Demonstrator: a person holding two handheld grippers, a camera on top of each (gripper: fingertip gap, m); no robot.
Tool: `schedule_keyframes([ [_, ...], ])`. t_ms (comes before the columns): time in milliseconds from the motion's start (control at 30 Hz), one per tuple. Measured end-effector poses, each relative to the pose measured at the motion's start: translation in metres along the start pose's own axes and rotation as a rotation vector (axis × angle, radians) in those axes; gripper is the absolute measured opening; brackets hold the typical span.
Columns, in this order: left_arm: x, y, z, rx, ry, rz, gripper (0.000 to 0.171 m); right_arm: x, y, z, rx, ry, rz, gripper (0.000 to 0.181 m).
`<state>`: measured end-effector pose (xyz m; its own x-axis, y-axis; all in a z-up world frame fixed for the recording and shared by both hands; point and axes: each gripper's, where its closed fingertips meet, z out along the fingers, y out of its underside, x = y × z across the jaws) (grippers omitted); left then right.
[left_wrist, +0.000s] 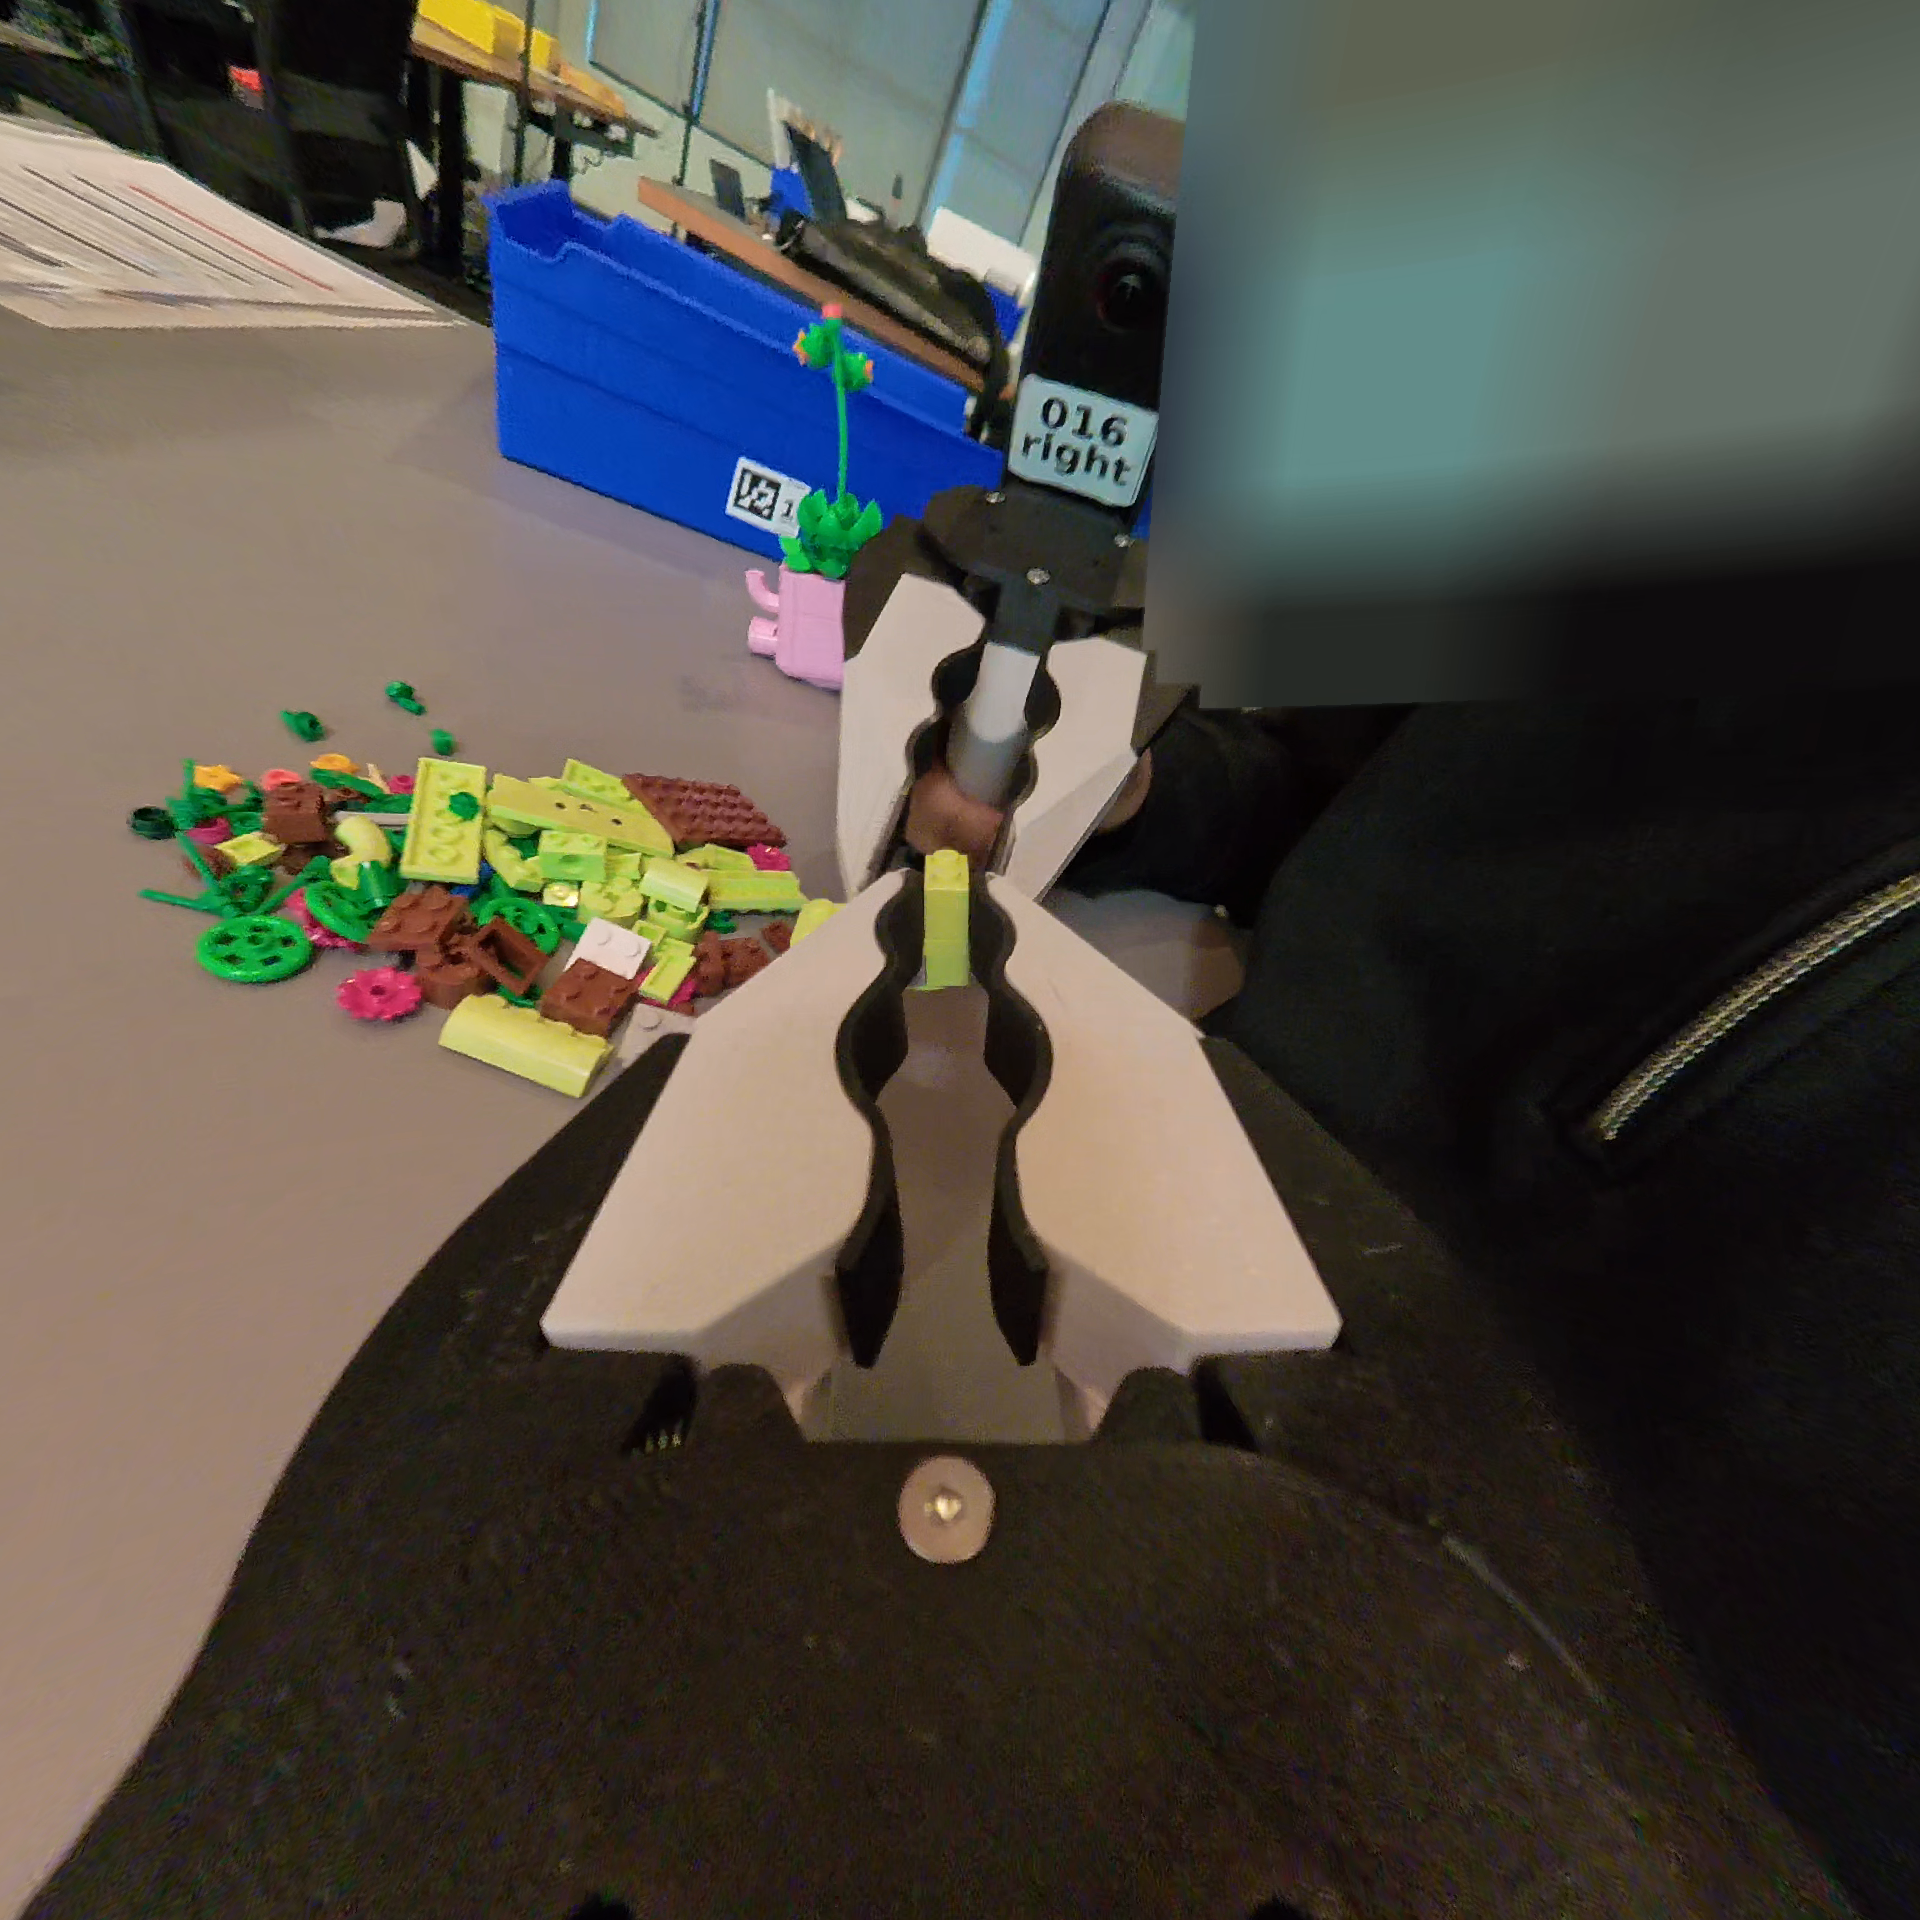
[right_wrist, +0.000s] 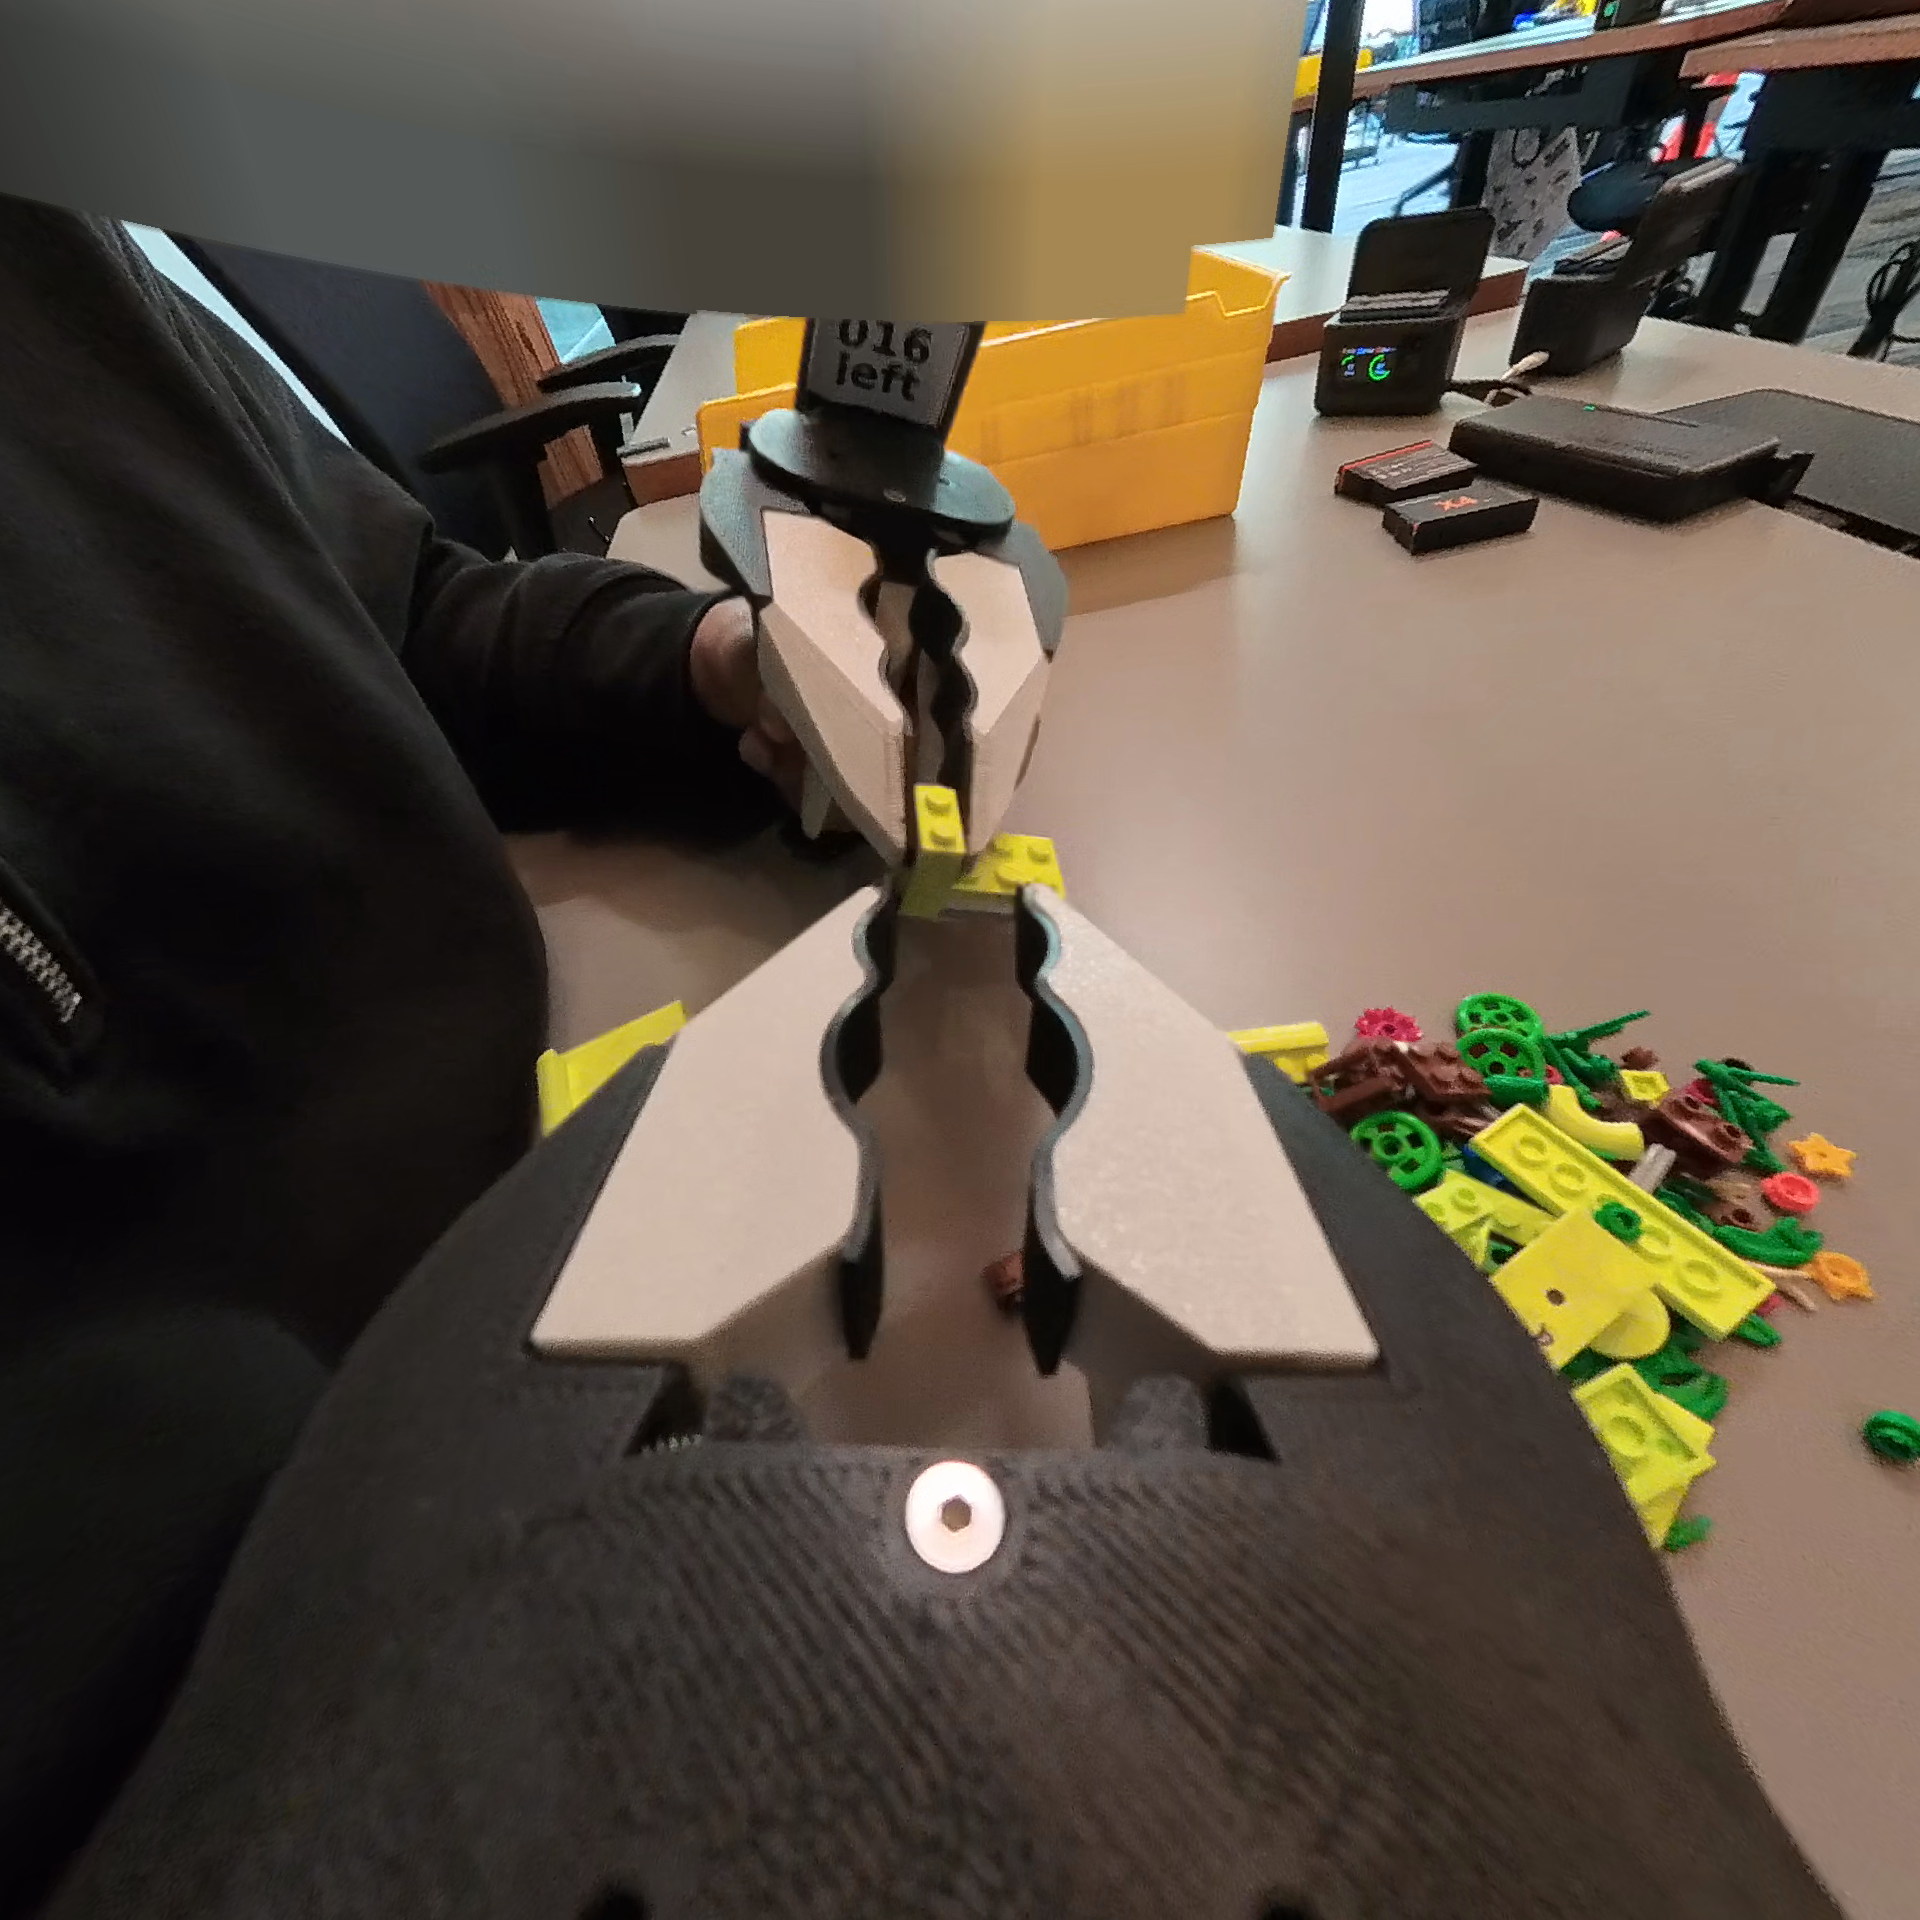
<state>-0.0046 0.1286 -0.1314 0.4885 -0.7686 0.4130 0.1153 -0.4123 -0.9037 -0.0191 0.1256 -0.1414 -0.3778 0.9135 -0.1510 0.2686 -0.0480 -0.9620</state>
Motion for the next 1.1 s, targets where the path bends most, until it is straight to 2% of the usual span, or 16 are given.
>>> schedule_keyframes([
  [67, 0.006, -0.005, 0.0, 0.043, 0.059, -0.056, 0.005, 0.003, -0.002, -0.001, 0.017, -0.002, 0.04, 0.038],
  [167, 0.011, -0.008, 0.001, 0.068, 0.114, -0.107, 0.005, 0.001, -0.005, -0.001, 0.038, -0.05, 0.117, 0.048],
  [233, 0.011, -0.005, 0.003, 0.058, 0.108, -0.098, 0.005, -0.003, -0.008, -0.002, 0.061, -0.099, 0.164, 0.036],
  [333, 0.012, -0.007, 0.003, 0.07, 0.105, -0.086, 0.005, -0.007, -0.008, -0.003, 0.065, -0.149, 0.207, 0.031],
  [400, 0.012, -0.009, 0.003, 0.085, 0.1, -0.088, 0.02, -0.009, -0.009, -0.004, 0.069, -0.167, 0.221, 0.03],
  [433, 0.01, -0.011, 0.002, 0.097, 0.086, -0.09, 0.038, -0.008, -0.009, -0.005, 0.076, -0.17, 0.227, 0.03],
  [533, 0.011, -0.015, -0.001, 0.117, 0.072, -0.055, 0.055, -0.005, -0.013, -0.008, 0.103, -0.178, 0.261, 0.03],
  [700, 0.002, -0.01, 0.001, 0.073, -0.051, 0.076, 0.052, 0.0, -0.018, -0.013, 0.157, -0.206, 0.349, 0.03],
  [800, -0.001, -0.015, -0.002, 0.085, -0.215, 0.337, 0.042, -0.002, -0.023, -0.013, 0.192, -0.269, 0.447, 0.03],
  [900, 0.011, -0.022, -0.003, 0.113, -0.317, 0.587, 0.032, -0.004, -0.03, -0.014, 0.243, -0.348, 0.563, 0.029],
  [967, 0.015, -0.017, 0.002, 0.083, -0.328, 0.647, 0.026, -0.006, -0.035, -0.014, 0.274, -0.392, 0.614, 0.029],
  [1033, 0.013, -0.015, 0.005, 0.071, -0.349, 0.651, 0.016, -0.011, -0.035, -0.011, 0.273, -0.43, 0.644, 0.03],
  [1100, 0.016, -0.016, 0.003, 0.084, -0.332, 0.646, 0.013, -0.013, -0.035, -0.011, 0.274, -0.457, 0.66, 0.03],
])
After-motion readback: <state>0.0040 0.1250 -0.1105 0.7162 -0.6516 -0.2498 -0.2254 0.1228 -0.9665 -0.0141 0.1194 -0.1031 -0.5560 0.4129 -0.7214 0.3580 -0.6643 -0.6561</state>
